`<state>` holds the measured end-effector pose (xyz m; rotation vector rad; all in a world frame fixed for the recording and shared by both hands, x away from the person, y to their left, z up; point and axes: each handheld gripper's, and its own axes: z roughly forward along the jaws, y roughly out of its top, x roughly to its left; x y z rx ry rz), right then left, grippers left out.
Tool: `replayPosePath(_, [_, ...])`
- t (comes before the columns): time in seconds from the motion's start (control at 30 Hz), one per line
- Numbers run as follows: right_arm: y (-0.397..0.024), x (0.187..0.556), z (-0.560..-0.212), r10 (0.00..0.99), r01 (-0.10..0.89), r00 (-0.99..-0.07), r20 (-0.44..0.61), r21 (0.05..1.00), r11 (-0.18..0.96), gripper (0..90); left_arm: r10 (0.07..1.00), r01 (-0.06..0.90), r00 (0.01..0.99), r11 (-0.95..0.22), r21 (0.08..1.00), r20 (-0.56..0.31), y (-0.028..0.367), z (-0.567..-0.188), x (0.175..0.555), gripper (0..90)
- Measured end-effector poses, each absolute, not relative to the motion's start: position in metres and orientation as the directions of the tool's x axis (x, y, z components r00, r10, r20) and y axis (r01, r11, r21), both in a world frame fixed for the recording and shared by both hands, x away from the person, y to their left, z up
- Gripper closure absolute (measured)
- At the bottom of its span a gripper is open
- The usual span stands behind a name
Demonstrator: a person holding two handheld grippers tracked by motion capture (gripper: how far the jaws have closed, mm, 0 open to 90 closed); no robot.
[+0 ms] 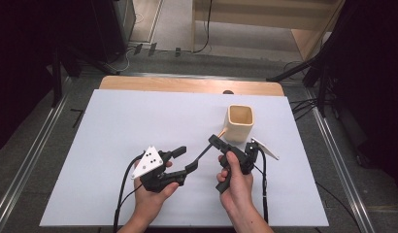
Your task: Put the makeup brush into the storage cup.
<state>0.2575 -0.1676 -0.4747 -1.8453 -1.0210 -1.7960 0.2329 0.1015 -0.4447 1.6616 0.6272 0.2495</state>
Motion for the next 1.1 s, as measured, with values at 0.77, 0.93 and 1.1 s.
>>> replayPosePath(0.77, [-0.168,0.249,-0.445,0.556,0.573,-0.275,0.785,0.598,-0.561,84.2,0.483,0.267,0.852,-0.067,0.961,-0.203,0.130,-0.441,0.243,0.0])
replayPosePath(0.93, [-0.168,0.248,-0.443,0.600,0.548,-0.294,0.744,0.646,-0.532,84.2,0.505,0.261,0.843,-0.082,0.962,-0.186,0.137,-0.440,0.244,0.0])
replayPosePath(1.1, [-0.167,0.247,-0.437,0.694,0.476,-0.338,0.636,0.752,-0.456,84.3,0.530,0.247,0.831,-0.079,0.966,-0.169,0.148,-0.439,0.245,0.0])
